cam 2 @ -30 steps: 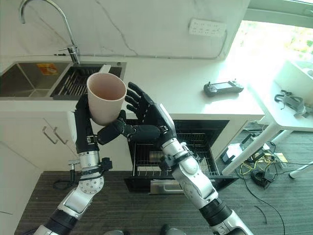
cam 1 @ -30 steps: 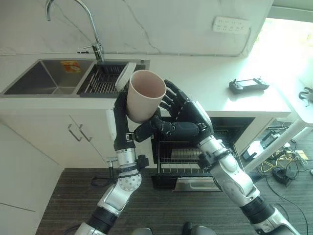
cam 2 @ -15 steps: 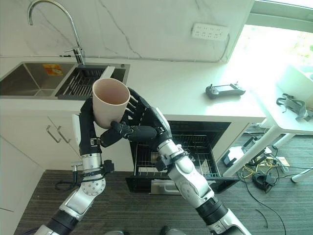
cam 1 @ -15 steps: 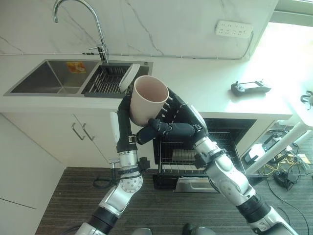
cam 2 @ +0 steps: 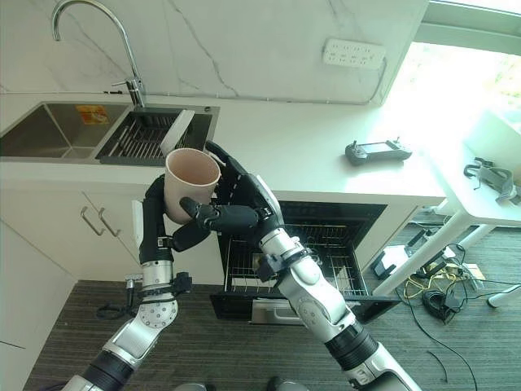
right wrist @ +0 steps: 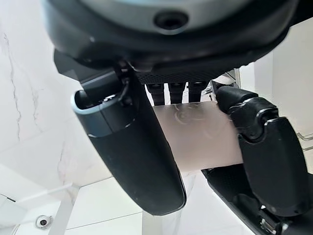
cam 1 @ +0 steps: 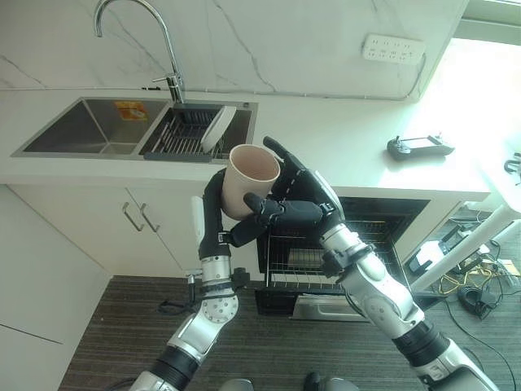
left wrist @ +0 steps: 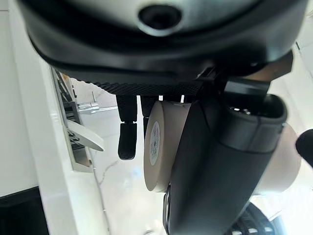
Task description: Place the dishes in the dishwasher.
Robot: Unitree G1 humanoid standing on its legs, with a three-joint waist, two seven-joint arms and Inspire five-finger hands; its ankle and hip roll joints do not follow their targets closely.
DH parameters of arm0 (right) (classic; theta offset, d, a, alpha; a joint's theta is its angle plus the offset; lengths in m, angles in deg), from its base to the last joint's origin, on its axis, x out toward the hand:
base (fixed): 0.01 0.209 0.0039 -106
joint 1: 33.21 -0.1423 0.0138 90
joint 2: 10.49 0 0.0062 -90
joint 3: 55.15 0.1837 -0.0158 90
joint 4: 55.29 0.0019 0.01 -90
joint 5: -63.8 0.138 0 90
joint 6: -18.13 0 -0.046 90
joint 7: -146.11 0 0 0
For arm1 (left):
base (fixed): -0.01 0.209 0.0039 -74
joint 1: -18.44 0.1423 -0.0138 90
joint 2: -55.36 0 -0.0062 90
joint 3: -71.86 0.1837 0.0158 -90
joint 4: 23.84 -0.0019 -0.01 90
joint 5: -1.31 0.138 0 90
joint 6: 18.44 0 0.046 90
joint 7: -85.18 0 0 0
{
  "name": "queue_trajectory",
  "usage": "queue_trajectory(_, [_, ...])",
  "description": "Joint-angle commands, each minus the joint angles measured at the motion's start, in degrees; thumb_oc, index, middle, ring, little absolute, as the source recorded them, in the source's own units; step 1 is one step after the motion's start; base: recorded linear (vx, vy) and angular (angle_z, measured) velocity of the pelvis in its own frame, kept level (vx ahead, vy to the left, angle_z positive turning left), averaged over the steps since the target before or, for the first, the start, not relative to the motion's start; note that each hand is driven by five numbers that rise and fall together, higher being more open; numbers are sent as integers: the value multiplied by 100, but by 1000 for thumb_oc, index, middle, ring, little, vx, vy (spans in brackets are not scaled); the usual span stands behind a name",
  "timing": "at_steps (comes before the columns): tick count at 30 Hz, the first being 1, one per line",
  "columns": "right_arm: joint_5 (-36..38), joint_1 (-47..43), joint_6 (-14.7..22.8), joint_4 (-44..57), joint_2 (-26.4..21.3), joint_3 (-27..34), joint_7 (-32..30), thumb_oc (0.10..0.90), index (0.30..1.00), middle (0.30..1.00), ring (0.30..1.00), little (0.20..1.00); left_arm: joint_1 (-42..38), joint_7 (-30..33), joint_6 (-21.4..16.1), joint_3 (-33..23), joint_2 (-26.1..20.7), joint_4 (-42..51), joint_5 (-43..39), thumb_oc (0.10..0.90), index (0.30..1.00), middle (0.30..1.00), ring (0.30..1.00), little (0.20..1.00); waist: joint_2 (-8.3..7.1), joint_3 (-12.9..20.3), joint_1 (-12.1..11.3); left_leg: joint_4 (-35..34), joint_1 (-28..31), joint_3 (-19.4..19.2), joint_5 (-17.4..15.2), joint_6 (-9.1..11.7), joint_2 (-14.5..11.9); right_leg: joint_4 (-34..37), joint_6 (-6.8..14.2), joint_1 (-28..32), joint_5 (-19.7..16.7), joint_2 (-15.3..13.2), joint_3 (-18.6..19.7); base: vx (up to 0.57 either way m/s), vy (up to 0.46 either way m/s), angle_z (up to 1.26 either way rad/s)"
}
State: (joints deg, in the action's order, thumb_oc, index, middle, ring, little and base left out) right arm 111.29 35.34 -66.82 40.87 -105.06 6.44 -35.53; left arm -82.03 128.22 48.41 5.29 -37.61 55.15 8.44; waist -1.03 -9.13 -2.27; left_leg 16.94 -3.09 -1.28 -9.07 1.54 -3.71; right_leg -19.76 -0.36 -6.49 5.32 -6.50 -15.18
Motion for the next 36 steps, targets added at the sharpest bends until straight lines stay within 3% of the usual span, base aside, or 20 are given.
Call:
queue_trajectory(1, [206, -855, 325, 485, 354, 309, 36, 800, 900, 900, 900, 900, -635, -25, -793, 291, -105, 381, 256, 400, 300, 300, 300, 300, -144, 256, -103, 25, 34, -106, -171, -11, -191, 257, 492, 669, 512, -183, 408, 0, 0, 0])
queue_trajectory(17, [112, -983, 395, -405, 670, -60, 91, 800, 900, 900, 900, 900, -866, -221, -877, 702, -89, 419, 212, 400, 300, 300, 300, 300, -138, 235, -153, 25, 34, -38, -158, -34, -165, 257, 476, 693, 520, -183, 400, 2, 0, 0])
queue_trajectory(33, [-147, -1391, 420, -561, 759, -174, 161, 800, 900, 900, 900, 900, -722, -732, -798, 922, -14, 275, -297, 400, 300, 300, 300, 300, -152, 190, -279, 25, 34, 29, -160, -49, -119, 257, 454, 728, 529, -205, 330, 2, -1, 4])
queue_trajectory(34, [-262, -1440, 502, -544, 752, -176, 140, 500, 451, 451, 451, 451, -694, -781, -781, 943, -20, 247, -298, 400, 300, 300, 300, 300, -152, 181, -293, 25, 32, 45, -160, -53, -105, 257, 453, 726, 524, -203, 333, 0, 0, 0])
queue_trajectory(35, [-340, -1466, 545, -529, 741, -172, 114, 400, 300, 300, 300, 300, -686, -791, -771, 951, -23, 232, -313, 400, 300, 300, 300, 300, -151, 183, -298, 25, 30, 53, -160, -56, -97, 257, 452, 724, 524, -201, 337, 0, 0, 0])
queue_trajectory(36, [-396, -1496, 561, -515, 731, -163, 107, 400, 300, 300, 300, 300, -683, -804, -757, 954, -27, 222, -304, 400, 300, 300, 300, 300, -149, 183, -302, 25, 27, 59, -163, -59, -92, 257, 452, 721, 526, -200, 339, 0, 0, 0])
